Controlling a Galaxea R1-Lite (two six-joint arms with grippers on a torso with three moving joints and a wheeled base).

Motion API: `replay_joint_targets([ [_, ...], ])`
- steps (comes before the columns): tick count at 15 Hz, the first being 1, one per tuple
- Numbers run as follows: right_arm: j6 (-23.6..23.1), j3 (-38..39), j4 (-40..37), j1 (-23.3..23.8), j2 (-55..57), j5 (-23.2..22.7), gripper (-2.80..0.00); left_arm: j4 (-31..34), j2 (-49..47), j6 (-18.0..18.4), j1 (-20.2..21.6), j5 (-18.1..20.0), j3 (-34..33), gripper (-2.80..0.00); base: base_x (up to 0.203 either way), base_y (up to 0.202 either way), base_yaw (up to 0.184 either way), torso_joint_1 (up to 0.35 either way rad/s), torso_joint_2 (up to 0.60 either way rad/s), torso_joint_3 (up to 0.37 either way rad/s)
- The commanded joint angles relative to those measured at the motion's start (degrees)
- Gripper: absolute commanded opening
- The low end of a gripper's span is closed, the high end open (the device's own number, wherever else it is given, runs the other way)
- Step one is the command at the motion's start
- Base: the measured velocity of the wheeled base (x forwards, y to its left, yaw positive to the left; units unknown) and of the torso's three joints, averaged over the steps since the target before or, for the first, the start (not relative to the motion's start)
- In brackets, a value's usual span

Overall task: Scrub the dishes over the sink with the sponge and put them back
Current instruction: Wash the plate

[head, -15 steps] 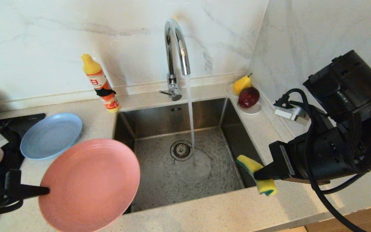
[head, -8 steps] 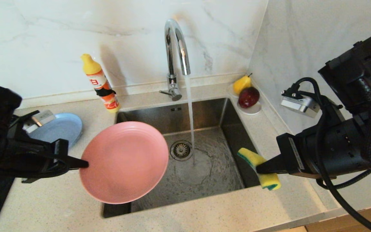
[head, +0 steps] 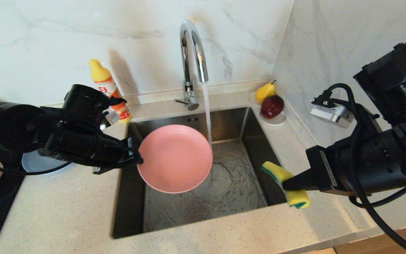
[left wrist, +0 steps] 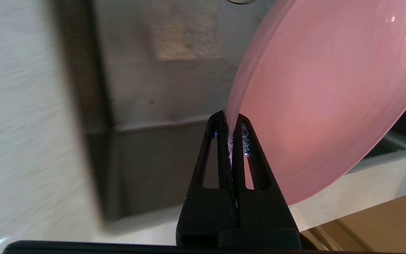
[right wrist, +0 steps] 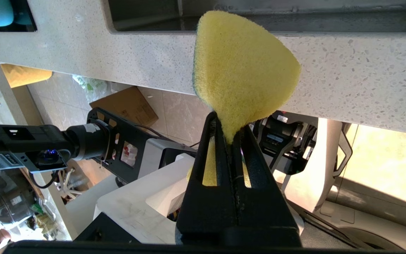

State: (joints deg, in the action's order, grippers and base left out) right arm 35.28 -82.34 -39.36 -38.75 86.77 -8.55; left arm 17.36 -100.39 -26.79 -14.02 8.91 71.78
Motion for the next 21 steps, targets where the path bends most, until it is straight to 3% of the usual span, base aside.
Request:
replay_joint_targets([
  [1, 0.23, -0.02, -0.19, -0.01, -0.02, -0.07, -2.80, 0.13, -4.49, -1.10, -1.97, -0.01, 2.84, -2.80, 0.000, 0.000, 0.000, 0.000, 0.00, 0.000],
  [14, -0.64, 0.66, -0.19, -0.01, 0.50, -0.12, -2.80, 0.04, -16.07, -2.00, -6.70, -0.64, 13.47, -2.80, 0.000, 0.000, 0.000, 0.000, 0.00, 0.000],
  [21, -0.74, 1.12, -0.19, 0.07, 0.69, -0.15, -2.80, 0.04, -17.80, -3.36, -9.27, -0.82, 14.62, -2.80, 0.000, 0.000, 0.000, 0.000, 0.00, 0.000],
])
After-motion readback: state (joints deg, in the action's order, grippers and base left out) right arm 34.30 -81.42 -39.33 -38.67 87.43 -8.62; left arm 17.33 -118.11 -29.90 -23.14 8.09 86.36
